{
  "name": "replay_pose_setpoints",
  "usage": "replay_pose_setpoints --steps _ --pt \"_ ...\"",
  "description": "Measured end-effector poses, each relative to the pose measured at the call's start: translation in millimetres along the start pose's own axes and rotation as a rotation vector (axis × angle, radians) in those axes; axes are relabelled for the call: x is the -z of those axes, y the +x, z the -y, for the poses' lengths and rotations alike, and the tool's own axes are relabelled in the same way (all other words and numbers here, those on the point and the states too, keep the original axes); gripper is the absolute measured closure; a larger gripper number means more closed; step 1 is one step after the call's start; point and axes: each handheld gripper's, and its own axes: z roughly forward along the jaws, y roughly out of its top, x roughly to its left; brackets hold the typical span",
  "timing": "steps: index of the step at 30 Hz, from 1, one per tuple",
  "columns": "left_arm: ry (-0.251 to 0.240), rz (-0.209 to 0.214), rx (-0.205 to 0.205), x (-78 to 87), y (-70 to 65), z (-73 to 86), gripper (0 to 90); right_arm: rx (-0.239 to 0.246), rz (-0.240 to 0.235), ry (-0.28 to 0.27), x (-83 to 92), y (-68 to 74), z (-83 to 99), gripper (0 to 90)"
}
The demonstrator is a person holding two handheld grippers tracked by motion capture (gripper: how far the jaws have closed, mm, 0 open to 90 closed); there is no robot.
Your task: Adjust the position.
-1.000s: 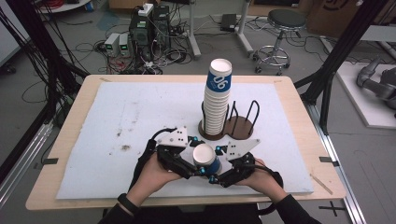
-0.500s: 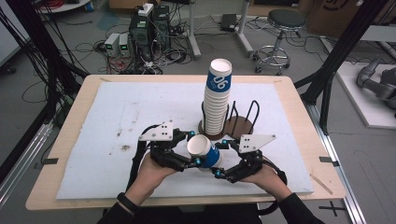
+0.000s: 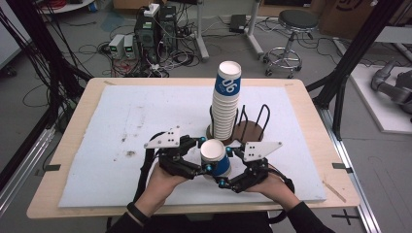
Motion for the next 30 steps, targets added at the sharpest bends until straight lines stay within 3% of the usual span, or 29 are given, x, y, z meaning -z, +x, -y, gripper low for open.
replay_pose_setpoints --steps 7,14,18,19,22,27,30 --pt "0.019 0.010 0.004 -0.1 0.9 -0.4 28.9 0.017 -0.012 0.021 3.0 -1.6 -1.4 24.4" --pt "0.239 0.003 -0.045 -4.5 -2.7 -13.2 22.6 0.058 0.000 0.135 6.0 -1.7 -4.1 26.7" --pt "0.337 -0.007 -0.087 -9.1 -5.7 -15.2 23.3 0.099 0.003 0.203 6.1 -0.2 -5.6 26.6" --pt "0.364 -0.009 -0.102 -10.5 -6.4 -14.5 27.8 0.104 0.001 0.207 5.8 0.2 -6.0 26.4" --pt "0.339 0.004 -0.123 -10.4 -6.2 -12.7 28.2 0.136 0.014 0.224 6.1 2.0 -6.4 21.3" --pt "0.170 0.027 -0.077 0.3 0.8 -9.6 28.8 0.059 0.007 0.107 18.2 -4.7 -6.1 18.2" --pt "0.106 0.028 -0.056 5.0 3.4 -9.4 29.3 0.024 0.004 0.030 24.2 -8.6 -6.2 18.0"
